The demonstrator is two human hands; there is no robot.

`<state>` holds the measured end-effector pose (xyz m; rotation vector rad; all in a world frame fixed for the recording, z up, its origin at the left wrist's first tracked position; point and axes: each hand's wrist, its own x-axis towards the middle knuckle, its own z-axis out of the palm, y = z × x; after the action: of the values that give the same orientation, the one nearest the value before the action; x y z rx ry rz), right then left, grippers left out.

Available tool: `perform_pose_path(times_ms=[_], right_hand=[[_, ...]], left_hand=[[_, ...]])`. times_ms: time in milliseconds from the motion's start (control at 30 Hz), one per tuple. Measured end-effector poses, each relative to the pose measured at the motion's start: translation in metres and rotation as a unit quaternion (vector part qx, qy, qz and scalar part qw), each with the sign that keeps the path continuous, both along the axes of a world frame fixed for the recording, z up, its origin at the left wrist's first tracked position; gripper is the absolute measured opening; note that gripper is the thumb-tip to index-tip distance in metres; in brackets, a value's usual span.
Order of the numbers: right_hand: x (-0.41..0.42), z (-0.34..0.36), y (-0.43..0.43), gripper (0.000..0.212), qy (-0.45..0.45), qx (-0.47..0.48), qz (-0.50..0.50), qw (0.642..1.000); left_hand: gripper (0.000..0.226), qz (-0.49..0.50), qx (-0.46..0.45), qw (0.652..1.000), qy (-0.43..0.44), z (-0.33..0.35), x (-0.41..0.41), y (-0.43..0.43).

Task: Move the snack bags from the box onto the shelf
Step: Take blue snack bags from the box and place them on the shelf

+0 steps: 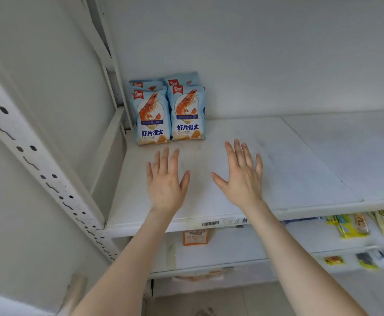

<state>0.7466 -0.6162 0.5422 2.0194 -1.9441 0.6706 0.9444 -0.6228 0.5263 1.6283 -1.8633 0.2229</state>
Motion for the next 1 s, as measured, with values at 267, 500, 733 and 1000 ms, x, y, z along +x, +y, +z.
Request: perform_pose_path(times_ms=[267,500,733,1000], right_hand=[[-0.045,-0.001,0.115,0.085,0.013,0.014,-0.053,0.998],[-0.096,-0.005,0.227,0.085,0.031,0.021,-0.109,0.993],[-0.145,-0.022,0.372,0.086,-0.024,0.014,-0.273,0.962],[-0.183,-0.046,0.545,0.086,-0.067,0.052,-0.469,0.879]], left_hand=[[0.060,-0.066,0.045,0.995,-0.053,-0.002,-0.045,0.098],[0.062,-0.140,0.045,0.987,-0.060,-0.001,-0.106,0.182],[0.060,-0.275,0.064,0.959,-0.033,-0.012,-0.176,0.269],[0.063,-0.452,0.107,0.882,-0.079,-0.043,-0.260,0.379]])
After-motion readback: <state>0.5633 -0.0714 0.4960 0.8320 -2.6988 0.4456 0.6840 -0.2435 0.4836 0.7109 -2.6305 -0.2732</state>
